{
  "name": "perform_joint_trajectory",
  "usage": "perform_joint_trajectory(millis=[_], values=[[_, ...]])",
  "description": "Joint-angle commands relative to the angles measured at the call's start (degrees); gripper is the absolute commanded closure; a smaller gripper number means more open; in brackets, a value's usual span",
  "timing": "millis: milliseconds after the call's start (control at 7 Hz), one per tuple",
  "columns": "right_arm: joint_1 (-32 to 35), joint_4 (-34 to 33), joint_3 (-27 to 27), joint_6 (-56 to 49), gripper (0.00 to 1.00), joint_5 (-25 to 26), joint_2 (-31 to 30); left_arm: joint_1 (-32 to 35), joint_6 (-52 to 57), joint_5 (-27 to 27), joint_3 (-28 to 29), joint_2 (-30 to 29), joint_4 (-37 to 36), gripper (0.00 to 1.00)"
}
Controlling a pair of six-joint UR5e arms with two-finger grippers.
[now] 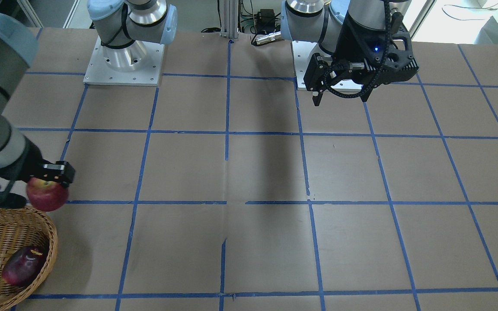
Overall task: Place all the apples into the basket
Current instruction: 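Grasp the red apple with the right gripper and carry it over the basket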
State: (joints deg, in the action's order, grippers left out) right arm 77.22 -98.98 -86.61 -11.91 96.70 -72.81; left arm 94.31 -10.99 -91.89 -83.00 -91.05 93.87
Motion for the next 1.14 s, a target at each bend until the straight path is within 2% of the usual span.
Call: perform_joint_trajectory(millis=[0,286,429,571,714,857,1000], values=[[-6.6,-7.8,0.0,-8.2,1.00,1.0,2.6,0.0,0.0,0.0,0.0,0.0,0.0,0.00],[-8.8,-12.9,0.5,-7.5,1.00,0.8,6.6,0.0,0.0,0.0,-0.1,0.0,0.0,0.00],[-8.9,-18.3,2.0,-8.4,1.00,1.2,10.1,0.0,0.0,0.0,-0.1,0.0,0.0,0.00],[-9.3,-18.4,3.5,-8.2,1.00,1.2,11.4,0.0,0.0,0.0,0.0,0.0,0.0,0.00],[-9.3,-18.4,3.5,-8.2,0.90,1.1,12.8,0.0,0.0,0.0,0.0,0.0,0.0,0.00],[-9.4,-18.4,3.1,-8.3,0.67,1.2,13.7,0.0,0.0,0.0,0.0,0.0,0.0,0.00],[-9.4,-18.4,3.0,-8.3,0.12,1.2,13.7,0.0,0.0,-0.2,0.0,0.0,0.0,0.00]])
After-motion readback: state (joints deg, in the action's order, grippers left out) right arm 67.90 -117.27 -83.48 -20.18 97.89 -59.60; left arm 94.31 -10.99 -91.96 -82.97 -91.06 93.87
